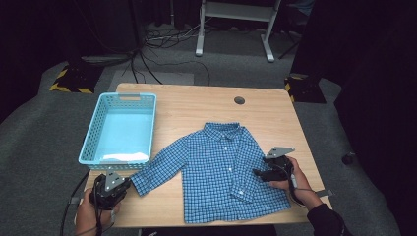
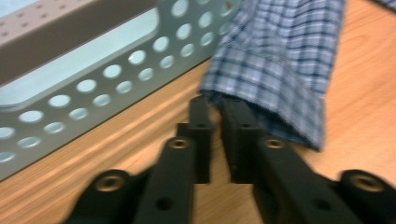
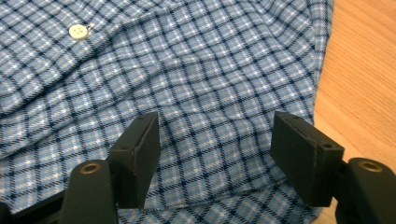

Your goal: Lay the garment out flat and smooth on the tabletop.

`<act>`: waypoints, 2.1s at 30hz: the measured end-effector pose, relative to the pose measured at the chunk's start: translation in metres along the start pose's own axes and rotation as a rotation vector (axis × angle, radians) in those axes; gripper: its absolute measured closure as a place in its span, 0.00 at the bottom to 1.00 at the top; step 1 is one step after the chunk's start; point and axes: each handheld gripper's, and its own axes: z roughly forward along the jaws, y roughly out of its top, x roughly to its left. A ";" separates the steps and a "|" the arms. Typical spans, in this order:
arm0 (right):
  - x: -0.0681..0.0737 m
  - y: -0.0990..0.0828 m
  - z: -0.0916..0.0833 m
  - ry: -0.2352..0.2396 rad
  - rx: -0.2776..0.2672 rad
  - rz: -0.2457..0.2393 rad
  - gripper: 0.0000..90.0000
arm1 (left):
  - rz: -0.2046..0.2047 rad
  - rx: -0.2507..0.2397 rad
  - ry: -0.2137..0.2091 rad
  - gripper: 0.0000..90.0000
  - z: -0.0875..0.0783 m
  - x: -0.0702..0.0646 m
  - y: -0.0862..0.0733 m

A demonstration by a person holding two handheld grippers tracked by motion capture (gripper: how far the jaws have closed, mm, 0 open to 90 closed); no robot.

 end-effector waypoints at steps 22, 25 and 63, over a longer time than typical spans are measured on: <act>0.006 0.003 -0.007 -0.027 -0.011 -0.049 0.35 | 0.124 -0.104 -0.079 0.24 -0.022 -0.044 0.033; 0.010 0.006 -0.011 -0.018 -0.019 -0.057 0.34 | 0.151 -0.114 -0.086 0.24 -0.022 -0.053 0.042; 0.099 0.021 -0.015 0.189 -0.024 -0.270 0.35 | 0.309 -0.022 -0.436 0.22 0.079 -0.142 0.069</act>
